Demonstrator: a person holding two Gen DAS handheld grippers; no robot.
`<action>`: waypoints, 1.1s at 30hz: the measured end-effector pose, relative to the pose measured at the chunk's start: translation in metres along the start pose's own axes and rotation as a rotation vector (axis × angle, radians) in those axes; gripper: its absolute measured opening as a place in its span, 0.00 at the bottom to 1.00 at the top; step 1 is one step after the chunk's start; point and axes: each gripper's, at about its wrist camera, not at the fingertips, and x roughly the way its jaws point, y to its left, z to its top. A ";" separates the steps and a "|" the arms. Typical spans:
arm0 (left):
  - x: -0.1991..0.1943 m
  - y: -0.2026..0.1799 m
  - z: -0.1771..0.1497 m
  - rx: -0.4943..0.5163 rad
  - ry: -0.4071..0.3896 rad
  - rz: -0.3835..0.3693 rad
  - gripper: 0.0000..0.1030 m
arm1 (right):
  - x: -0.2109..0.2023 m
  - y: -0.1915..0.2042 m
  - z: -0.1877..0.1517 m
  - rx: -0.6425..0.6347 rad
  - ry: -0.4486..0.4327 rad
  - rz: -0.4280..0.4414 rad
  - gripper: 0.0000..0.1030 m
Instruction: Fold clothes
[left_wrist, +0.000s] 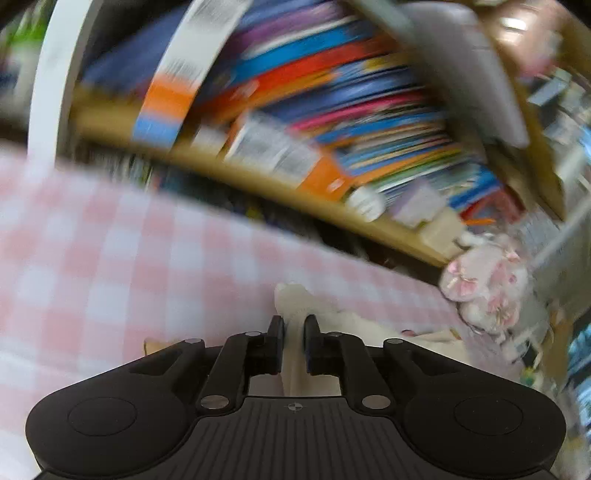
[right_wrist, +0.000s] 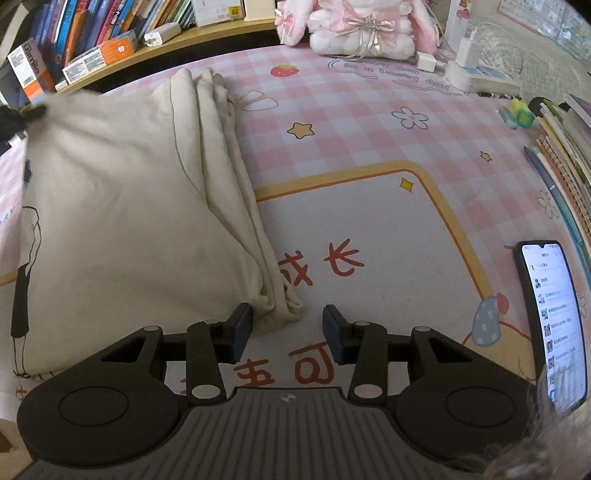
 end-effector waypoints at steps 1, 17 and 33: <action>0.004 0.006 0.000 -0.039 0.020 0.000 0.17 | 0.000 0.001 -0.001 -0.008 0.001 -0.003 0.38; -0.080 0.005 -0.095 -0.124 0.055 0.016 0.49 | 0.001 -0.002 0.002 -0.087 0.000 0.049 0.39; -0.120 -0.085 -0.175 -0.048 0.003 0.264 0.03 | 0.000 -0.016 -0.005 -0.256 -0.050 0.206 0.42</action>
